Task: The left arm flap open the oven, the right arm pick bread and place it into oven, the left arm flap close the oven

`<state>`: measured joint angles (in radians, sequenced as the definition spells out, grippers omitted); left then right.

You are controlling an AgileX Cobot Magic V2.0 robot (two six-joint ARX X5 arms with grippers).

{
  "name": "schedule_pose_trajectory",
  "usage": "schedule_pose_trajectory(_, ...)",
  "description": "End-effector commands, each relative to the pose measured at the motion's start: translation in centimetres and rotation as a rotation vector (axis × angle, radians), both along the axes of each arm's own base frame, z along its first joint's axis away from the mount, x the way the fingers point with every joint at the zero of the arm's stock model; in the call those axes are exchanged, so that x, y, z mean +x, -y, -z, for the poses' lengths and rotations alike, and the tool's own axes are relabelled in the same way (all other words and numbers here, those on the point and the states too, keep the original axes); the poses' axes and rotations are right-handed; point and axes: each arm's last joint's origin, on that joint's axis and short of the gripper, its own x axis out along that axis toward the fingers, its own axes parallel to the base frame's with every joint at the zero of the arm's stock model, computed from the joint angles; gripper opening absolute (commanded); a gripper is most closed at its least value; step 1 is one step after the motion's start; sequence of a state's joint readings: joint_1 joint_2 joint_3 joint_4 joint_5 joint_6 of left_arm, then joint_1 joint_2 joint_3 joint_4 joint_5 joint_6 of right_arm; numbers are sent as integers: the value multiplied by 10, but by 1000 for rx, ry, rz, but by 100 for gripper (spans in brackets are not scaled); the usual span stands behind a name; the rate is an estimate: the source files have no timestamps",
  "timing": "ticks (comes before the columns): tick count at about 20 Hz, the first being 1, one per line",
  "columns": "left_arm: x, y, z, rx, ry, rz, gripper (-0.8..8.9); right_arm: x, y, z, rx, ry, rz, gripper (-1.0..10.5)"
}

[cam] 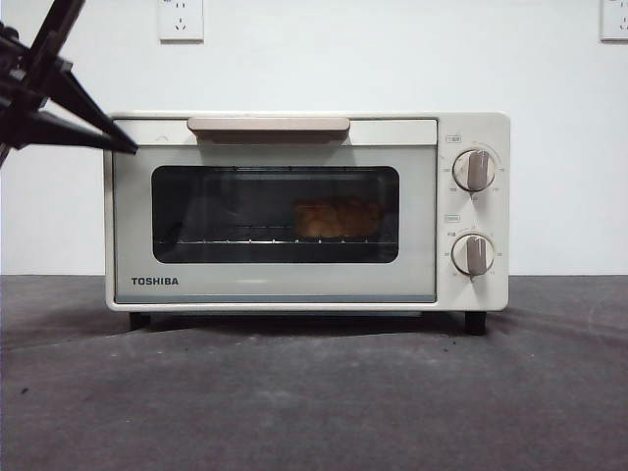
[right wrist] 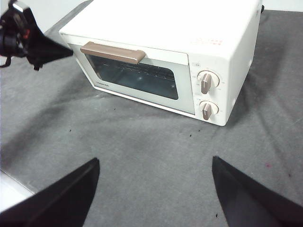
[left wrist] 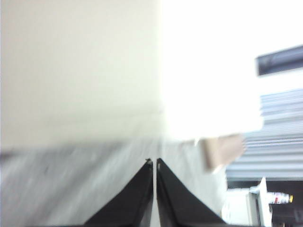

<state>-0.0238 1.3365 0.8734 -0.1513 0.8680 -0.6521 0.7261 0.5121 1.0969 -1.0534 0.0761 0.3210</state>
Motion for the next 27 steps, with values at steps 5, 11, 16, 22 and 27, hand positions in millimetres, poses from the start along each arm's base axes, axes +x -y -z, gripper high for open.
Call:
schedule_pose_trajectory(5,2,2,-10,-60,17,27,16,-1,1,-5,27,15,-2,379)
schedule_pose_trajectory(11,-15,4,-33,-50,175,129,16,-1,0,-6,26,18,-3,379)
schedule_pose_trajectory(16,-46,8,-59,40,382,187,16,0,-1,-10,25,74,-21,378)
schedule_pose_trajectory(22,-95,4,-85,254,539,47,16,2,-2,-16,12,175,-53,378)
schedule_pose_trajectory(27,-139,2,-106,367,736,-28,16,2,-4,-20,-1,247,-130,350)
